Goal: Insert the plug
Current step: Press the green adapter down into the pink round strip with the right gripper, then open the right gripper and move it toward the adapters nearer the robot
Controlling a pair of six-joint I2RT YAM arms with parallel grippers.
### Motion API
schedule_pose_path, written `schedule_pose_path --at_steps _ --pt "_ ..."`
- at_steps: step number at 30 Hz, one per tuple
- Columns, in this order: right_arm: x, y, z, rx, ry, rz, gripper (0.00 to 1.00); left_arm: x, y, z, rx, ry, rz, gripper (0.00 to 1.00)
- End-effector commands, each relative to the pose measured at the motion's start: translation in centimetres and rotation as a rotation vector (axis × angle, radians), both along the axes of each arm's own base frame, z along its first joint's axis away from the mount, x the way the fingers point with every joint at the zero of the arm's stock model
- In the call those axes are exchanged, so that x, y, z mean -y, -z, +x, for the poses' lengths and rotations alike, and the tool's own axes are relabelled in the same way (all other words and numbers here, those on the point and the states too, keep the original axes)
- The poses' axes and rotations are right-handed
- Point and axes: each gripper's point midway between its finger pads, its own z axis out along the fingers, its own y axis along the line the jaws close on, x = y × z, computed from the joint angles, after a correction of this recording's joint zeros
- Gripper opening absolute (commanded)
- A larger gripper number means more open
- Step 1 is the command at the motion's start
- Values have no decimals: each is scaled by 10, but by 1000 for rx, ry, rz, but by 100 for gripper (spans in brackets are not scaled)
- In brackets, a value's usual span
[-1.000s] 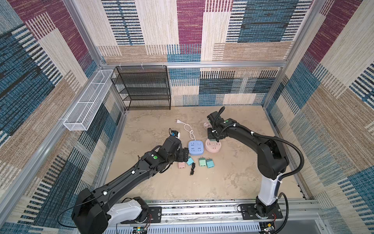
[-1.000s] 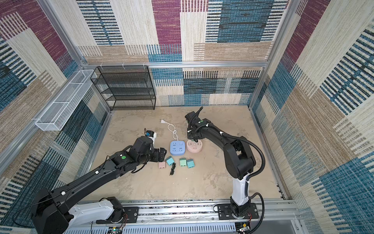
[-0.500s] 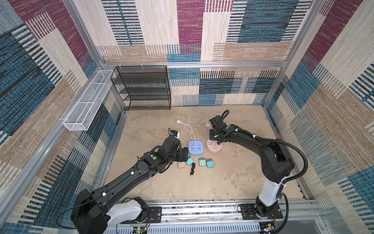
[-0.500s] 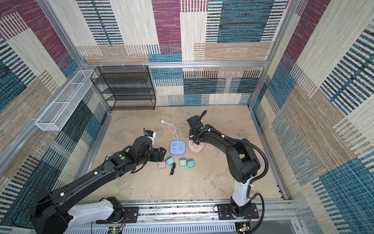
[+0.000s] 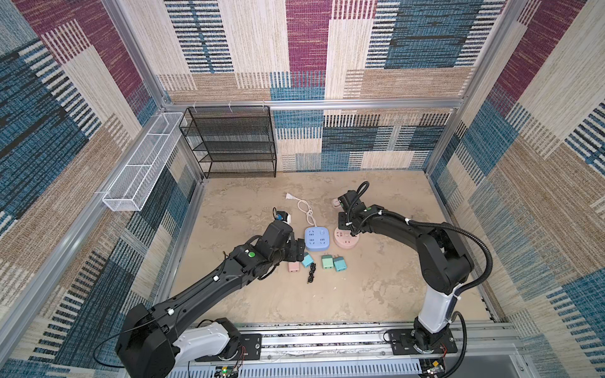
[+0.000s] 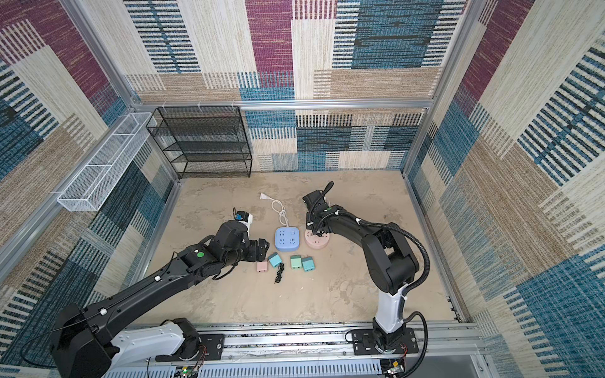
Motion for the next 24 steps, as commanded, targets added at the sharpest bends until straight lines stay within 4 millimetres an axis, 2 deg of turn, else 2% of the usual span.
schedule_pose_path --at_steps 1,7,13,20,24 --pt "-1 -7 3 34 -6 9 20 3 1 0 -7 -3 -18 89" --pt "-5 -13 0 45 -31 36 34 5 -1 1 -8 2 -22 89" --pt "-10 -20 0 49 -64 52 58 6 0 1 -10 2 -26 89" --pt "-7 -30 0 52 -73 24 61 3 0 0 -6 -2 -20 89" --pt "-1 -64 2 114 -75 2 60 -2 -4 0 10 -8 -8 90"
